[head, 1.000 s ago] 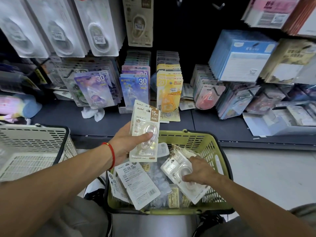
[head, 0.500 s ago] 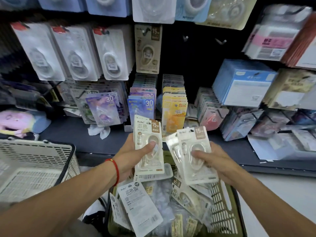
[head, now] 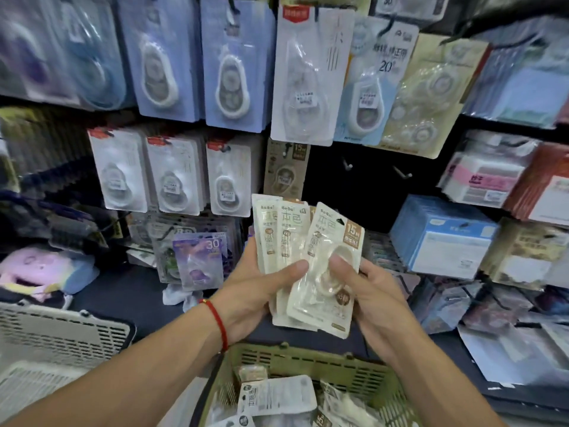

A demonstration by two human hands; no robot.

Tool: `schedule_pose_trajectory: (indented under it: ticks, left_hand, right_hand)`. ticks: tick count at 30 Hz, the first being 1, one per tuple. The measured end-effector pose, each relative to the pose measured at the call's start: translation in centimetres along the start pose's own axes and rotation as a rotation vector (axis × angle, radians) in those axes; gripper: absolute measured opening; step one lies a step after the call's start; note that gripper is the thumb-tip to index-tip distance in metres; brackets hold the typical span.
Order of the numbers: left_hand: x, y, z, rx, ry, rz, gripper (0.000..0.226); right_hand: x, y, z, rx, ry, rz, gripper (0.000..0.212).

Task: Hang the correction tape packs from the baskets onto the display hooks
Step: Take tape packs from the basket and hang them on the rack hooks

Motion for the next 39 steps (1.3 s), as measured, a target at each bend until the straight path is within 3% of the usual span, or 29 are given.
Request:
schedule_pose_trajectory:
  ticks: [6, 9, 15, 20, 28, 34, 39]
  left_hand:
    - [0.0, -3.5, 4.0, 0.031, -0.147, -0.090, 0.075]
    - [-0.8, -5.8, 7.3, 0.206, -0.320, -0.237, 0.073]
    - [-2.7, -9.7, 11.3, 0.336, -0.529, -0.488, 0.069]
    - [-3.3, -10.4, 12.2, 0.324, -0.544, -0.533, 0.073]
    - [-3.3, -10.6, 11.6, 0.338, -0.518, -0.569, 0.074]
    - [-3.1, -10.6, 11.8, 0.353, -0.541, -0.576, 0.075]
    - [-2.6, -10.2, 11.8, 0.330, -0.548, -0.559, 0.079]
  right_hand:
    - [1.3, 2.5, -1.4, -0.182, -0.088, 0.155, 0.038]
    - [2.6, 3.5, -2.5, -0.286, -0.103, 0.238, 0.040]
    - [6.8, 5.1, -6.2, -0.428, -0.102, 0.310, 0.020]
    - [9.4, 6.0, -7.7, -0.404, -0.188, 0.335, 0.026]
    - [9.7, 5.4, -7.9, -0.459, -0.214, 0.400, 0.017]
    - [9.8, 2.4, -6.3, -0.512, -0.281, 0.364, 0.027]
    - [12.9, -0.1, -5.1, -0.565, -0.350, 0.375, 0.015]
Point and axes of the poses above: each hand's wrist, its own x-axis towards the middle knuckle, its own z-axis out of the back of the hand, y = z × x, the point moved 8 cm from there along x, towards the middle knuckle, and after that the axes turned 2 degrees about -y, right-handed, at the moved point
